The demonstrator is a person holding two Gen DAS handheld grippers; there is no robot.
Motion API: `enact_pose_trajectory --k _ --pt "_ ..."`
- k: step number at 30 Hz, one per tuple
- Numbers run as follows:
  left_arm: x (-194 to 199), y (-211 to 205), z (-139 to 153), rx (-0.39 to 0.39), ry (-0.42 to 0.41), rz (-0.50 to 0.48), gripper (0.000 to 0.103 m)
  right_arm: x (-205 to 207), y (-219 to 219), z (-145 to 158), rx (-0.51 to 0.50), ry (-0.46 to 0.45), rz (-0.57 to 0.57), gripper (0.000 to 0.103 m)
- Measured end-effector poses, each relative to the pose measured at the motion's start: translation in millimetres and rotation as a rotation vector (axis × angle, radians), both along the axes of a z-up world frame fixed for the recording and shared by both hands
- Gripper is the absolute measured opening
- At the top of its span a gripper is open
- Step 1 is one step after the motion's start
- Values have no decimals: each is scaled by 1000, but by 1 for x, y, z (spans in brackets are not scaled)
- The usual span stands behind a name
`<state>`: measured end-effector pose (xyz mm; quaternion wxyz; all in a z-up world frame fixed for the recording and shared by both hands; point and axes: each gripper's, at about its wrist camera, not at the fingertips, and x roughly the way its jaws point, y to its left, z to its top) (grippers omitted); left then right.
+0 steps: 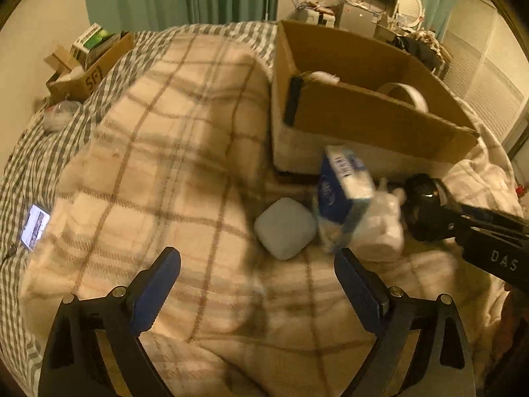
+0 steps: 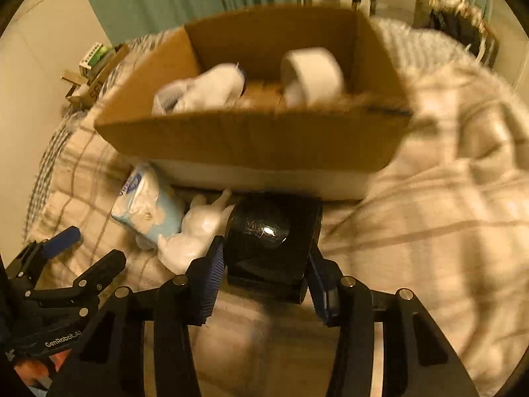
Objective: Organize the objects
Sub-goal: 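Grasp the black cup with the right tool while the left grasps the Vinda tissue pack, then lower the black cup into the box with the right tool while the left drops the tissue pack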
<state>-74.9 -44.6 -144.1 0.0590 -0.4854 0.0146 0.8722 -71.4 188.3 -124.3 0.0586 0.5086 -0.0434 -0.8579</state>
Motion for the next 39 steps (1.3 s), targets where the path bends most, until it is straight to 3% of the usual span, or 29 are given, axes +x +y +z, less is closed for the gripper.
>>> enact_pose_trajectory --k 6,9,10,11,13,20,26,34,39 --pt "-12 29 20 9 45 -25 91 10 13 28 26 69 -2 46" --pt "-24 47 17 -7 28 -34 69 11 9 37 95 108 8 40" --pt "-29 51 13 -14 21 -43 57 12 10 38 107 114 13 40" --pt "-32 55 8 -25 10 -50 39 12 10 39 111 119 15 40" --pt "-38 55 0 -25 -13 -32 24 11 15 40 92 116 13 40" --pt "-29 45 16 58 30 7 20 7 11 41 111 131 38 39" --pt "-17 43 44 111 76 -8 20 19 1 62 151 177 63 36" --pt "2 41 99 129 164 -73 20 40 -16 119 161 298 108 36" --pt "-15 42 133 123 230 -102 20 32 -17 160 140 388 122 36"
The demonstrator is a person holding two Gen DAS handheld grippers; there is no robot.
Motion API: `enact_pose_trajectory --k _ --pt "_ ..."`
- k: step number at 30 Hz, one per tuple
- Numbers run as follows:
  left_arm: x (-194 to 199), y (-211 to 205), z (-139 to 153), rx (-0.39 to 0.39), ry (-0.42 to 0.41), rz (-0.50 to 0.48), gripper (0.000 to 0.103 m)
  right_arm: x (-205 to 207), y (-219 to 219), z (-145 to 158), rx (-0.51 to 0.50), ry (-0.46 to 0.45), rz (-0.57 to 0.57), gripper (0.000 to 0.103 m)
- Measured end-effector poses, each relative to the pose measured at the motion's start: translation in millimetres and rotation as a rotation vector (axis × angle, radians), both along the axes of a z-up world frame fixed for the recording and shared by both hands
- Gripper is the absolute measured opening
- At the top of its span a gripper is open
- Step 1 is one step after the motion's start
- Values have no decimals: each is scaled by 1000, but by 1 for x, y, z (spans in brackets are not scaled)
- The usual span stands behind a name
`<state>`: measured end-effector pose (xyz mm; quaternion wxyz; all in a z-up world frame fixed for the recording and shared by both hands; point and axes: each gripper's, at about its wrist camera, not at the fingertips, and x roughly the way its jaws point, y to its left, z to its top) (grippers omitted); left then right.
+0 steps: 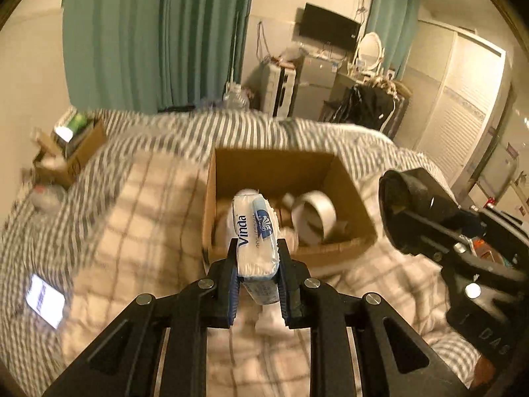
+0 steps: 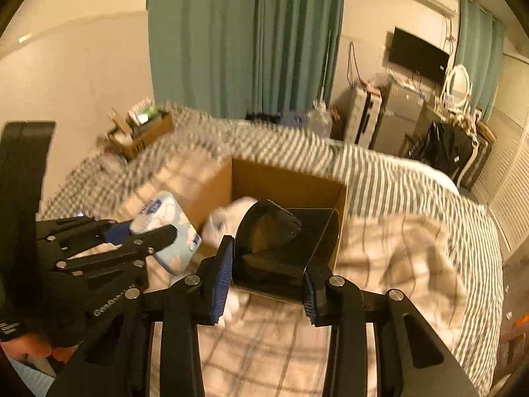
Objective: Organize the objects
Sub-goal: 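Lower the black cup into the box with the right tool while the left drops the tissue pack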
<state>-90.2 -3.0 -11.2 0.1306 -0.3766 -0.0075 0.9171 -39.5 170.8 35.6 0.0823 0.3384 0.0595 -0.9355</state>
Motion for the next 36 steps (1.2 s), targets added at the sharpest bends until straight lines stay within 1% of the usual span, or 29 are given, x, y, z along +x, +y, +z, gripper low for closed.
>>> enact_pose_trajectory --k 3,5,7,9,11,14,16,17,19,21,22,23,24,25,26,27,28,29,31,33,34,36 --pt "-17 0 15 7 34 -13 20 -17 2 22 2 47 4 36" --pt "-32 -1 19 17 42 -15 20 -31 5 32 -14 68 9 36" --pt "-51 -1 19 14 38 -11 20 -49 10 38 -49 78 16 36" --pt "-68 1 15 7 34 -10 20 -67 14 36 -76 79 20 36" --pt "-82 4 7 -1 24 -15 20 -84 18 28 -86 73 19 36" --pt "-104 11 -13 -12 -4 -30 20 -111 26 1 -122 34 18 36" --pt "-114 15 -32 -16 -26 -37 20 -130 29 -22 -147 -7 18 36" --pt "-121 17 -42 -22 -43 -38 20 -137 29 -34 -151 -28 17 36" --pt "-127 19 -55 -41 -60 -24 20 -150 29 -57 -149 -67 20 36" --pt "-131 20 -63 -47 -56 -13 20 -157 26 -72 -127 -73 29 36" --pt "-132 20 -64 -45 -54 -18 20 -159 25 -76 -117 -71 20 38" --pt "-132 21 -65 -45 -56 -24 21 -160 24 -80 -113 -75 11 48" --pt "-132 23 -64 -45 -60 -32 22 -160 25 -80 -118 -77 3 55" --pt "-131 23 -63 -45 -63 -38 24 -158 27 -78 -127 -71 -2 68" --pt "-128 23 -60 -46 -65 -43 33 -155 31 -74 -132 -59 -17 74" --pt "-125 23 -57 -53 -68 -48 43 -152 37 -71 -138 -45 -38 77" --pt "-122 24 -55 -67 -70 -41 67 -149 42 -64 -149 -35 -58 82" --pt "-118 23 -53 -80 -67 -26 76 -145 45 -58 -163 -28 -73 83" --pt "-106 17 -46 -74 -65 -19 76 -135 49 -47 -175 -26 -93 83" --pt "-92 10 -37 -71 -74 -14 76 -121 49 -36 -146 -22 -113 83" --pt "-82 4 -30 -77 -61 -1 77 -113 48 -30 -122 -13 -121 83" --pt "-66 -4 -20 -87 -38 18 87 -94 44 -14 -84 14 -134 83"
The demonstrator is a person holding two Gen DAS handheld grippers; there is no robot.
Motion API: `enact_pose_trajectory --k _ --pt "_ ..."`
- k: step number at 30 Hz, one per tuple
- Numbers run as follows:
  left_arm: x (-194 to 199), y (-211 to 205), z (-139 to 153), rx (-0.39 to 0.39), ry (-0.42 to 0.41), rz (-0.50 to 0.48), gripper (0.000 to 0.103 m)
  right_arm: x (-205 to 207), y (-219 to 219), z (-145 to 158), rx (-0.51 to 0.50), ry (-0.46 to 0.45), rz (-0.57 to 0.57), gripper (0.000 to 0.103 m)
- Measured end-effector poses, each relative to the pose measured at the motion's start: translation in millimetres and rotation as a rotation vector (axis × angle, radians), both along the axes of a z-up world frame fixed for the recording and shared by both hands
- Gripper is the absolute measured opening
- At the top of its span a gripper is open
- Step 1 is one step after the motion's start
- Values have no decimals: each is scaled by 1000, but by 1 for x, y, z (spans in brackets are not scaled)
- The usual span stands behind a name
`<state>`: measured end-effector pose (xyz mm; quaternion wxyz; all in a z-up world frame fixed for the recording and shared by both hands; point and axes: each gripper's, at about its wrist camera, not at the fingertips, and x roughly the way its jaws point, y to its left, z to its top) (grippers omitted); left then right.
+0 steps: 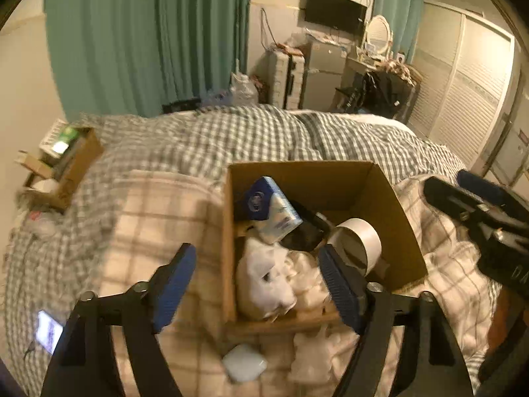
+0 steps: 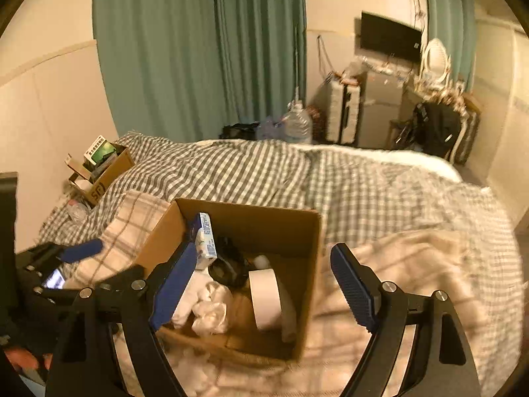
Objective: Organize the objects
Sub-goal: 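Lower the black cup into the box with the right tool while the left drops the tissue pack, then grasp the white bear figurine with the right tool while the left grasps the earbud case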
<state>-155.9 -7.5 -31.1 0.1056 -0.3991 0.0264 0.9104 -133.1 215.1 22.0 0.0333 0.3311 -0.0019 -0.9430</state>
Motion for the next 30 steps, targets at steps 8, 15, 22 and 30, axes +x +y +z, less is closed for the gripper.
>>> enact_pose_trajectory --k 8,15,22,30 --pt "62 -38 28 7 107 102 103 73 -12 33 26 68 -23 89" --pt "82 -53 -12 -11 101 146 103 91 -31 -15 26 -8 -49 89" --pt "64 -68 -69 -92 12 164 103 72 -62 -95 57 -186 11 89" --pt "47 -87 -91 -68 -46 192 103 47 -99 -153 61 -322 137 89"
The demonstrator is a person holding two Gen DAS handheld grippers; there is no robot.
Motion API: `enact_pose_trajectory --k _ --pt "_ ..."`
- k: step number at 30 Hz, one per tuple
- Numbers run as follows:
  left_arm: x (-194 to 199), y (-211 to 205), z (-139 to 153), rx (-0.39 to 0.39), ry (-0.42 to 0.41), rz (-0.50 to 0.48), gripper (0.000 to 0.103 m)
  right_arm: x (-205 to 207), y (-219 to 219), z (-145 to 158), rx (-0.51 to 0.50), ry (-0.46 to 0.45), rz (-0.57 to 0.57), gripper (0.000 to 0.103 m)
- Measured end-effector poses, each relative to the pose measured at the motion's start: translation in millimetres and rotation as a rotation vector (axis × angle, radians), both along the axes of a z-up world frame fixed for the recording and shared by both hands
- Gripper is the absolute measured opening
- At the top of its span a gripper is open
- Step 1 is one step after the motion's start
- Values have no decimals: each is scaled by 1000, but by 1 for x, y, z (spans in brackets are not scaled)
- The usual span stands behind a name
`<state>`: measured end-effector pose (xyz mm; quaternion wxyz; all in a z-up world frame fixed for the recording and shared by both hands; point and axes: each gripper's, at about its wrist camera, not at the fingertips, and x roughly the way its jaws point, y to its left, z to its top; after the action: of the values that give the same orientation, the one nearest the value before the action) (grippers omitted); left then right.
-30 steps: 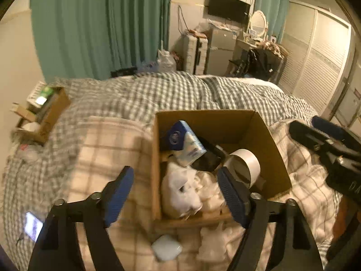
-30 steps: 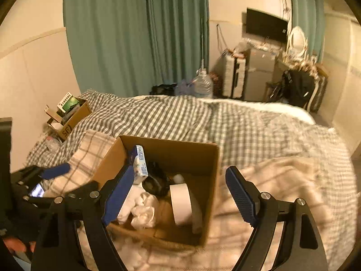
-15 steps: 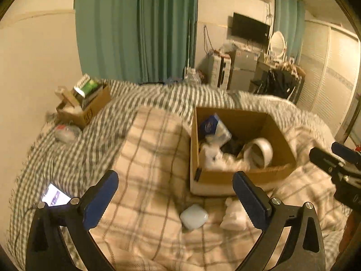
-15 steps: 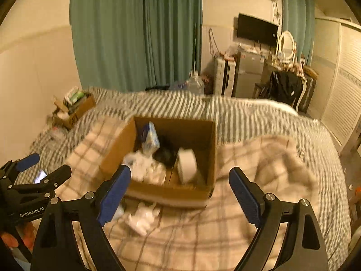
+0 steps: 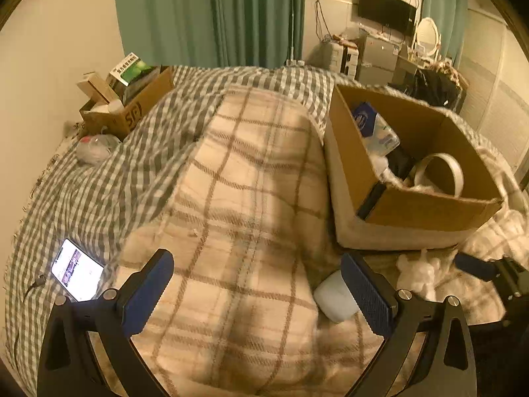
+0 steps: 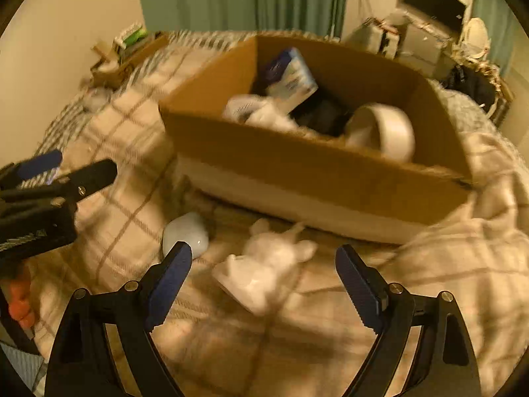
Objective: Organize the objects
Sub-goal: 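Grasp the white bear figurine with the right tool while the left grasps the earbud case, then drop the bear figurine into the box with the right tool while the left drops the earbud case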
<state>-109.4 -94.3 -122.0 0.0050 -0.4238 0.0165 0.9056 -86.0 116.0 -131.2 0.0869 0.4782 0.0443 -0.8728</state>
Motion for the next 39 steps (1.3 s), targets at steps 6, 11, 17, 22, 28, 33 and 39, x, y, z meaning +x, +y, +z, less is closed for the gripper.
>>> enact_pose_trajectory --k 6,11,17,22,28,33,39 --pt "0 8 -12 -15 -37 -24 103 -6 1 -35 -6 -108 -4 61" --pt "8 25 -17 -21 -59 -60 103 15 19 -6 -42 -33 -29 61" --pt "15 60 -40 -33 -136 -89 89 25 45 16 -41 -5 -95 61" --pt "9 75 -61 8 -164 -133 76 13 49 16 -48 -11 -121 61" --pt "-7 75 -82 93 -165 -144 69 7 47 7 -44 -32 -120 61" --pt "-2 69 -83 126 -147 -136 52 9 49 4 -45 -36 -119 61" --pt "25 66 -67 94 -131 -137 52 24 45 21 -30 16 -109 61"
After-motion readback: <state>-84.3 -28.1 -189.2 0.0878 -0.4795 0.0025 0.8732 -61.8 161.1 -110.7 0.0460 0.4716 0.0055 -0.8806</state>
